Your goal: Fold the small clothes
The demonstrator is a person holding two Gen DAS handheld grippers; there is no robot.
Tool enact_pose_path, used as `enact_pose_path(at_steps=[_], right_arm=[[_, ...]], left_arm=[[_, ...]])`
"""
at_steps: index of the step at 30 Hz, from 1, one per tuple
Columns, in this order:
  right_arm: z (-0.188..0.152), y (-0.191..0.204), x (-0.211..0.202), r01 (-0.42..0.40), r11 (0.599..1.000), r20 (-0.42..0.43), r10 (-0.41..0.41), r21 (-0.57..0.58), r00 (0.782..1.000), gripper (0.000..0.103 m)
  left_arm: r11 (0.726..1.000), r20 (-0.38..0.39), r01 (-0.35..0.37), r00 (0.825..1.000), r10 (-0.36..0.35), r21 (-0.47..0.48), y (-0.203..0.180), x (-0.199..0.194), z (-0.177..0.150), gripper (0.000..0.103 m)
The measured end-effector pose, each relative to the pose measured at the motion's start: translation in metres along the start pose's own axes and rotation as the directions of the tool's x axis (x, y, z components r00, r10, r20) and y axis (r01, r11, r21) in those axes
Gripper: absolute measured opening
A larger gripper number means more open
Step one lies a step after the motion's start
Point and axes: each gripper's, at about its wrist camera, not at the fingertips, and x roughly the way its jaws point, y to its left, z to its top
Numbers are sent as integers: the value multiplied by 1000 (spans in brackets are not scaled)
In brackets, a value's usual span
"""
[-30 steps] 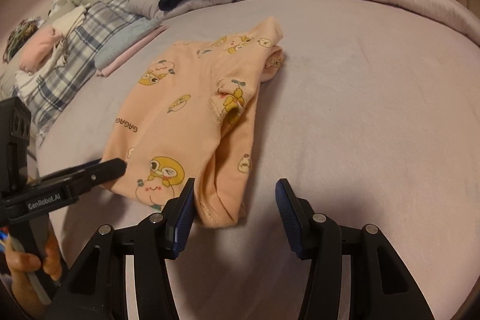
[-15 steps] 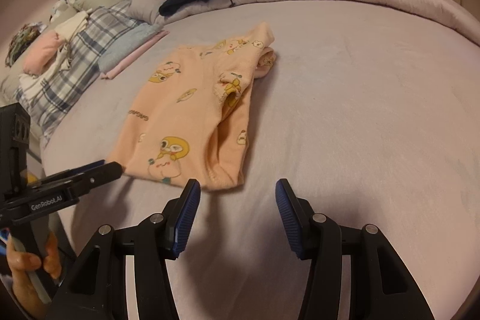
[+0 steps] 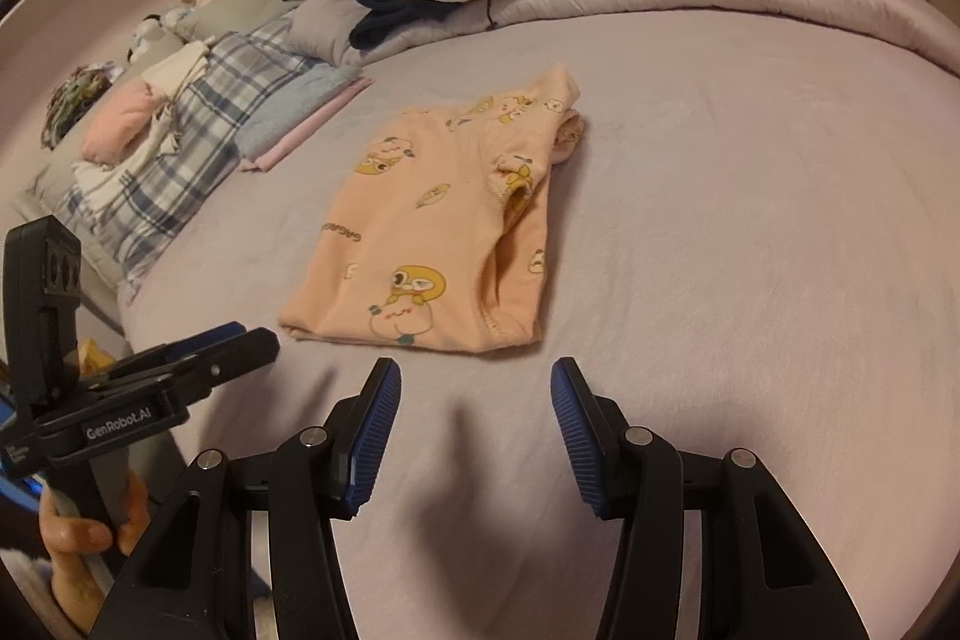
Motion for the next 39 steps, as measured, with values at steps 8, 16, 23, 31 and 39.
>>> enact_pose_path(at_steps=[8, 16, 23, 31, 39], right_arm=[[-5, -3, -12, -9, 1000, 17, 9, 16, 1000, 56], [-8, 3, -24, -12, 1000, 38, 13, -9, 999, 66], [-10, 12, -30, -16, 999, 59, 19, -48, 998, 88], [-10, 13, -38, 5, 999, 92, 0, -54, 996, 97], [-11, 13, -39, 17, 999, 100, -12, -51, 995, 98]], left_arm=[[999, 33, -26, 999, 25, 27, -10, -17, -6, 82], [996, 88, -79, 993, 75, 49, -20, -34, -11, 102], [993, 106, -99, 990, 92, 58, -25, -42, -14, 102], [990, 136, -132, 983, 124, 52, -25, -49, -15, 102], [982, 132, -183, 975, 176, 41, -22, -48, -17, 102]])
